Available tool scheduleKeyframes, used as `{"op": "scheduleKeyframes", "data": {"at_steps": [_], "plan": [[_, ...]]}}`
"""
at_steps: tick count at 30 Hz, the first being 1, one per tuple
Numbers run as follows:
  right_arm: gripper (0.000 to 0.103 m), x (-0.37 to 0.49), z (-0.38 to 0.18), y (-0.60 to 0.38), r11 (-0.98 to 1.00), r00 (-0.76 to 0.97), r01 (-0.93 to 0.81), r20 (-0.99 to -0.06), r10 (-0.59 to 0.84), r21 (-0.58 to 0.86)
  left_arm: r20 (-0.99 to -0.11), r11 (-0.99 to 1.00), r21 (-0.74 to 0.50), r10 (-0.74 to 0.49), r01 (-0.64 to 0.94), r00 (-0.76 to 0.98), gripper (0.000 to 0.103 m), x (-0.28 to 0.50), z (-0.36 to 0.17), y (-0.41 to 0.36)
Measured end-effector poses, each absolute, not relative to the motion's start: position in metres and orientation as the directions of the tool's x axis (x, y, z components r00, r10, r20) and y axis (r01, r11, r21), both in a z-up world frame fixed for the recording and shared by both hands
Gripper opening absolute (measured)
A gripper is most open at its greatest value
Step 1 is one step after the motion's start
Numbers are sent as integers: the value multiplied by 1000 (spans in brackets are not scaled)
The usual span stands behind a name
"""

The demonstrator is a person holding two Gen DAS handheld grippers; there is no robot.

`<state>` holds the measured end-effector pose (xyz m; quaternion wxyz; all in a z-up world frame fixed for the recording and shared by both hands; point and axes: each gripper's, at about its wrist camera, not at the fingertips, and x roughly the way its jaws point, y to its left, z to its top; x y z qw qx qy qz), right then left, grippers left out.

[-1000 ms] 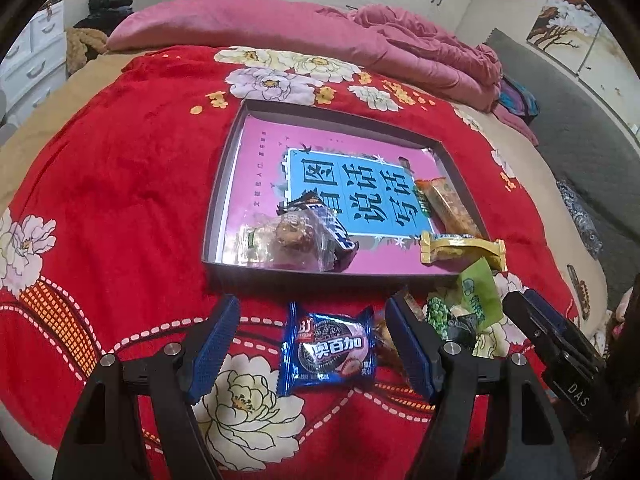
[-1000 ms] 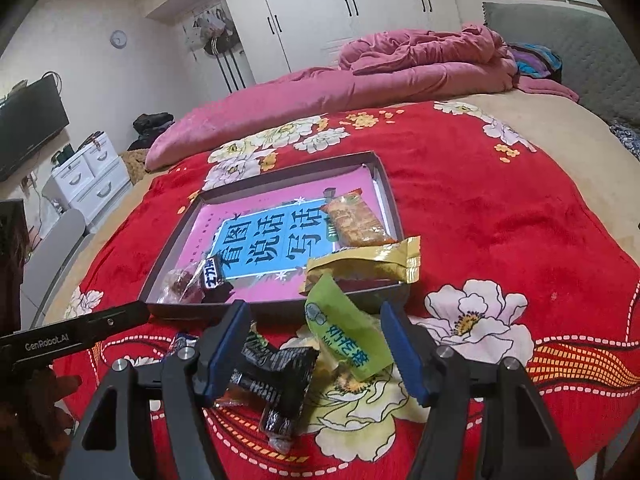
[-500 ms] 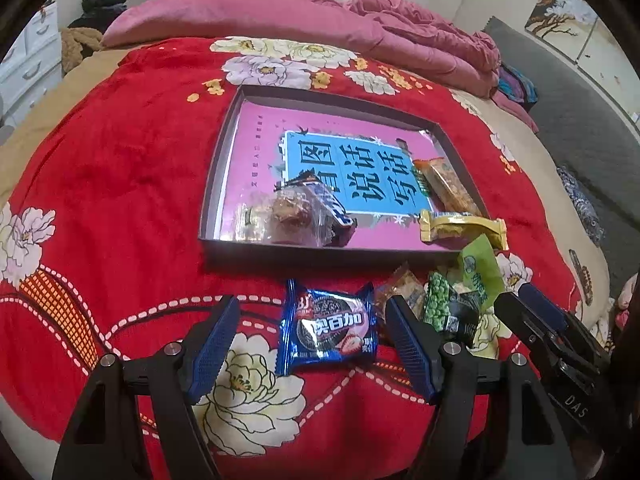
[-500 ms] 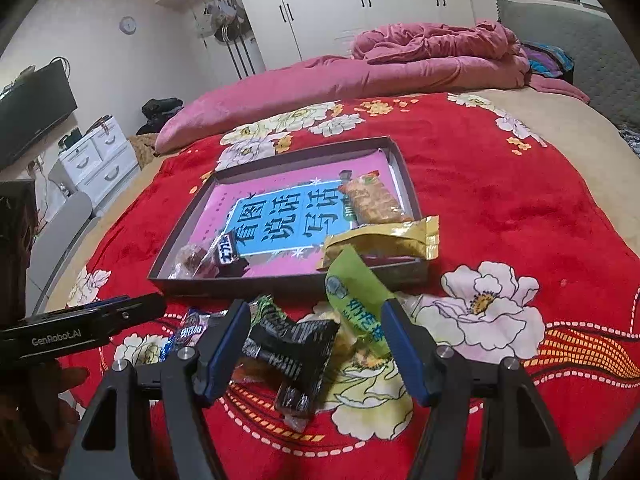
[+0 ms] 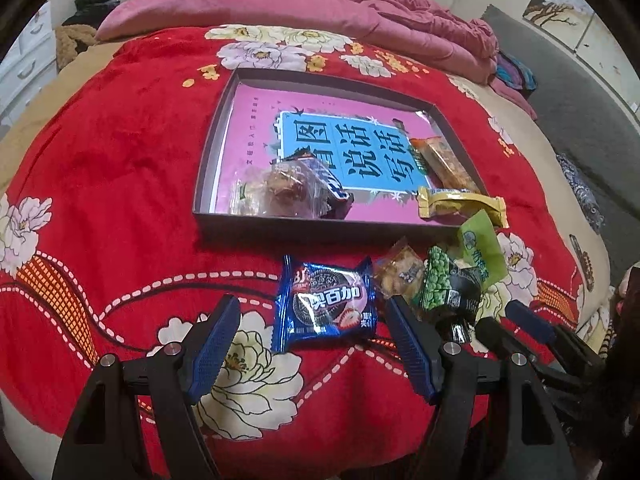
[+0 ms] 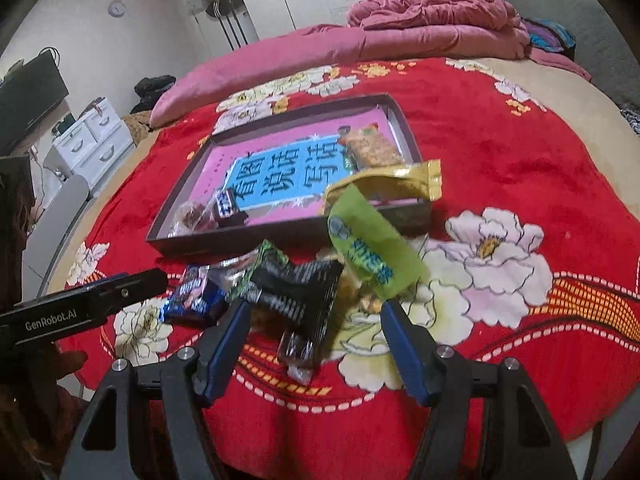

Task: Organize snacks
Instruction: 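Move both tools back toward the snack pile beside the tray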

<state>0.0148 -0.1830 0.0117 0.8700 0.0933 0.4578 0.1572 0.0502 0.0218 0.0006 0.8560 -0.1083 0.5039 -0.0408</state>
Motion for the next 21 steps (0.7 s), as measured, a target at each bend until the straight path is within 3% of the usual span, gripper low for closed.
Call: {"op": "scheduleKeyframes", "data": {"at_steps": [14,21], "plan": [[67,13,-4,-176,937,468,-173,-812,349,304,-867,976,-218,-184,-20,463,76,48,-8,14],[52,16,-11,-172,932,441,-179,-820,363,316,-872,975,-222,-189,-20,452,76,49,-11,12]]}}
